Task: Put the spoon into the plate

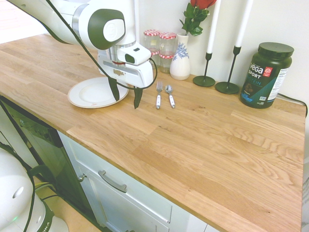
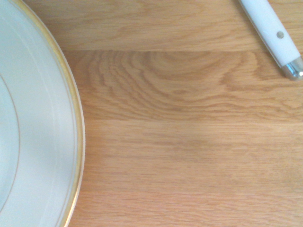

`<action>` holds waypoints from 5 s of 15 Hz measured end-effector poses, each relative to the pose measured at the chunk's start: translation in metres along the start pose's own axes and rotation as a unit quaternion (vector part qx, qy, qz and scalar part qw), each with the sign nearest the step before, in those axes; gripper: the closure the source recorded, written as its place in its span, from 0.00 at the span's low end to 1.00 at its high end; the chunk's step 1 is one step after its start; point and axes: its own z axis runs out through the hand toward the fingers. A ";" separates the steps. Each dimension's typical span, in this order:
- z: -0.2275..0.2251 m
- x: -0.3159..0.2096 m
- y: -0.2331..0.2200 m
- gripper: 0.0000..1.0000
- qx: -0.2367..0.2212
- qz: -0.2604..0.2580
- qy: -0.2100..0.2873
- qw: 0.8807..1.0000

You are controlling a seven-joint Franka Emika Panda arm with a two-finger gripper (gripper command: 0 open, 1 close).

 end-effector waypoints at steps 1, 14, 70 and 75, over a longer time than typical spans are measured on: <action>0.001 0.000 0.000 0.00 -0.001 -0.001 -0.001 1.000; -0.018 0.135 -0.004 0.00 0.003 -0.293 0.030 0.956; -0.035 -0.032 -0.095 1.00 -0.007 -0.055 0.025 0.998; 0.000 -0.115 -0.125 1.00 0.008 0.002 0.036 0.999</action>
